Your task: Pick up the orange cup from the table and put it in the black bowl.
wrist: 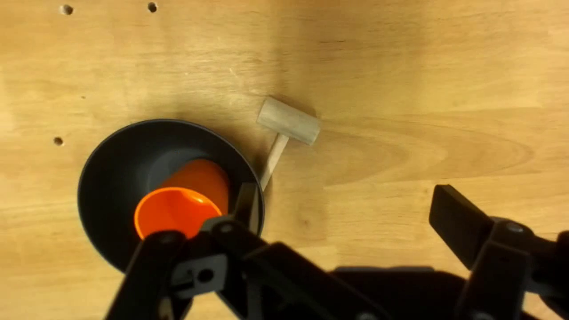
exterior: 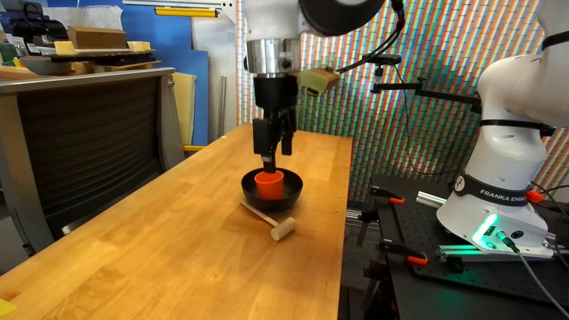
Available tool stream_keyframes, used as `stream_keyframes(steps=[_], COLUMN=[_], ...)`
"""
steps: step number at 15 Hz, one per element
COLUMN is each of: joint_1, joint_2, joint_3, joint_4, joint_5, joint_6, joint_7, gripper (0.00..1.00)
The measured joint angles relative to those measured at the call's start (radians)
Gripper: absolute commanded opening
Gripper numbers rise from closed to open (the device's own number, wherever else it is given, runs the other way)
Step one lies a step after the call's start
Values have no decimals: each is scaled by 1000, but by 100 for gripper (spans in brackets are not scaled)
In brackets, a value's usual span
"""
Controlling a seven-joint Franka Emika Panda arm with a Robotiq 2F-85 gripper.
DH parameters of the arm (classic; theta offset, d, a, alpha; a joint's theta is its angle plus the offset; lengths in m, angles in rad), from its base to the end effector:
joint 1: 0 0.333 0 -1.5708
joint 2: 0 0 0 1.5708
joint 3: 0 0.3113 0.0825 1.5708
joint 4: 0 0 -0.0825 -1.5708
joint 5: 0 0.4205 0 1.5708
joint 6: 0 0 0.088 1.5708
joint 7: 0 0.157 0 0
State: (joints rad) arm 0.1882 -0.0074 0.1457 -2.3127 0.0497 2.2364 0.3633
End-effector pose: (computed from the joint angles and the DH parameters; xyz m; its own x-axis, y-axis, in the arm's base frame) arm 0.4945 0.1751 0.2616 0.9951 -0.0609 -0.0776 -0.0618 -0.9981 -0.0088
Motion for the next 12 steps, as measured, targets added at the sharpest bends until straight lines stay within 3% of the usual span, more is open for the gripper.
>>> stream_keyframes(steps=[7,12], joint_1=[39,34], joint_2=[-308,-276], joint_3=[74,75], joint_4=[62,48], joint_5=[-10,-10], joint_6=[-293,-286], joint_7=[-192,-191], gripper=[100,100])
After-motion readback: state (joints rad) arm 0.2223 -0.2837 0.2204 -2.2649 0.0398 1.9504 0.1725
